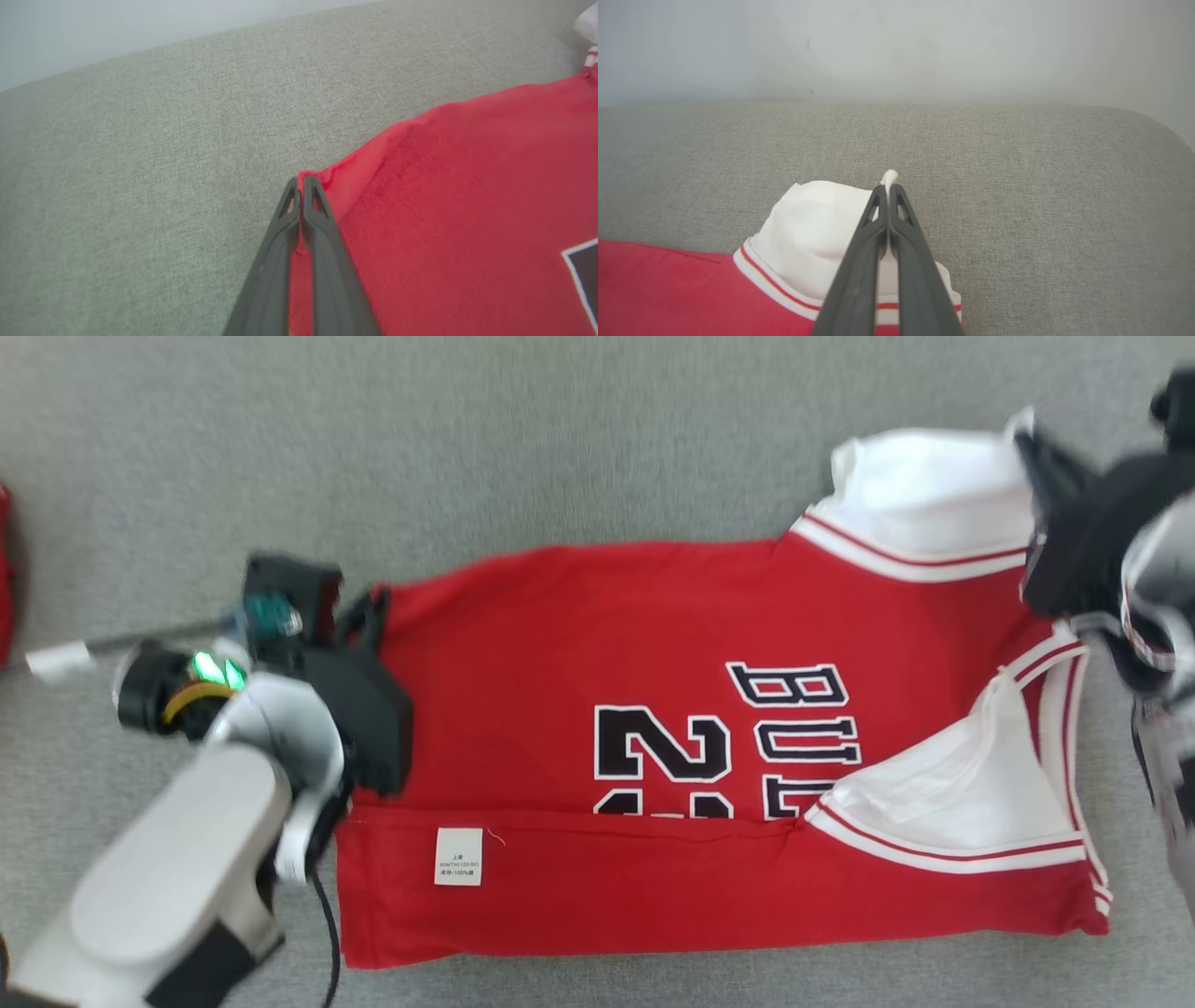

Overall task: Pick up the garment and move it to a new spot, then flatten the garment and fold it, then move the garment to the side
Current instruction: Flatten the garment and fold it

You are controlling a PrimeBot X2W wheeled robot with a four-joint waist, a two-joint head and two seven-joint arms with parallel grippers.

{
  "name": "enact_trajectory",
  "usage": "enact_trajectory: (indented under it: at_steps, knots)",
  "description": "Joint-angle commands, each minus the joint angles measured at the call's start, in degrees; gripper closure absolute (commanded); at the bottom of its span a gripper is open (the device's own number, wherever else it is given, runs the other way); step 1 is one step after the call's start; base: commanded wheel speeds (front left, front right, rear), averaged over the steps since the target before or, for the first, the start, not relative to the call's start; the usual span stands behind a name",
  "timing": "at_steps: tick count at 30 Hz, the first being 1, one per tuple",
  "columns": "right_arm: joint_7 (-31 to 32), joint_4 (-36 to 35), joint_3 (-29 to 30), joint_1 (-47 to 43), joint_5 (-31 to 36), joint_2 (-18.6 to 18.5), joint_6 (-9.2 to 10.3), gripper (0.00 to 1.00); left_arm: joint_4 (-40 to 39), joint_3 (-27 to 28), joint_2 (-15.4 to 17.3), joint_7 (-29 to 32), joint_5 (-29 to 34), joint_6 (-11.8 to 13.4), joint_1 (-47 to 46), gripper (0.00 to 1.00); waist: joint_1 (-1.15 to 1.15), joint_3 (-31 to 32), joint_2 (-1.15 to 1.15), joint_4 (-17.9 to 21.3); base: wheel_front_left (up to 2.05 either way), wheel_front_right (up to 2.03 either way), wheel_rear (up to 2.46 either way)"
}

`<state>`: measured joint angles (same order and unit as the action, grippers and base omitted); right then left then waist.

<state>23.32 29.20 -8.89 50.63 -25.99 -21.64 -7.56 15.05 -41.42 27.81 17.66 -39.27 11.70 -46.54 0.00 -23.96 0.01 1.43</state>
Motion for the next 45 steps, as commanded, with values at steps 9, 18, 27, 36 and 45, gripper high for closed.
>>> enact_trajectory:
  at_steps: [9,18,27,36,45]
  knots:
    - [9.7,-18.4,5.3,-20.5,-4.1,-3.6,0.15,1.0,-3.8,-0.7,1.6,-5.0,-1.0,2.4,11.1,1.0,0.0,8.7,-0.01,0.7,0.0,0.0,0.0]
    - [17.9,-30.7,12.5,-35.0,-2.0,0.1,0.15,1.0,-1.3,-0.2,1.0,-8.6,-1.9,4.0,16.5,1.0,0.0,10.4,-0.01,0.9,0.0,0.0,0.0]
    - [23.3,-38.0,16.3,-43.8,-1.0,3.6,0.15,1.0,1.4,0.2,0.1,-11.8,-3.1,3.9,19.2,1.0,0.0,10.9,-0.01,1.0,0.0,0.0,0.0]
    - [27.2,-38.4,15.5,-48.7,-0.7,5.6,0.15,0.0,3.6,0.7,-1.1,-14.9,-4.8,3.4,21.8,0.0,0.0,11.9,-0.01,0.9,0.0,0.0,0.0]
    - [26.5,-40.1,16.8,-52.2,0.2,7.2,0.15,0.0,3.0,7.1,-4.6,-30.8,-8.4,0.9,28.5,0.0,0.0,14.6,-0.01,0.2,0.0,0.0,0.0]
